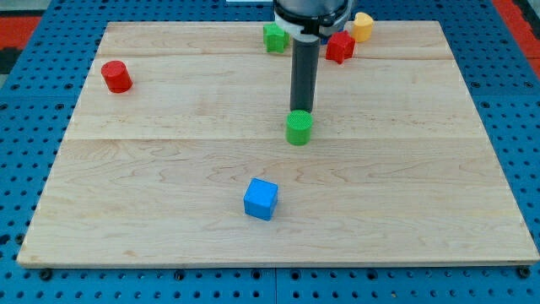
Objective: Push the green circle close to the red star
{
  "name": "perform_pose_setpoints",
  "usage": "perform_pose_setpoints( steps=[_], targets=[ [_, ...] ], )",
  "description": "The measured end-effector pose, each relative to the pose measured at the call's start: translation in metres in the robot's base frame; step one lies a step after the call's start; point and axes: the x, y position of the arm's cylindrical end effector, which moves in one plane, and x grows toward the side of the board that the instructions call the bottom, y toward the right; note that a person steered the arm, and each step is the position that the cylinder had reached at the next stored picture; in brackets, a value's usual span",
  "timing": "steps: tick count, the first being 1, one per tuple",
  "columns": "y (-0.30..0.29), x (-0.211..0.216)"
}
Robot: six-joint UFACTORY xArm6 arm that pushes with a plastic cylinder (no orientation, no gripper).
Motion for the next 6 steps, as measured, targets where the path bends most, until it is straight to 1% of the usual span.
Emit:
perform_pose_setpoints(
  steps=[1, 2, 3, 4, 5, 6],
  targets=[
    [-0.042, 0.011],
    [-0.03, 0.065],
    [0.0, 0.054],
    [0.041, 0.013],
    [0.056, -0.024],
    [0.028, -0.075]
  ],
)
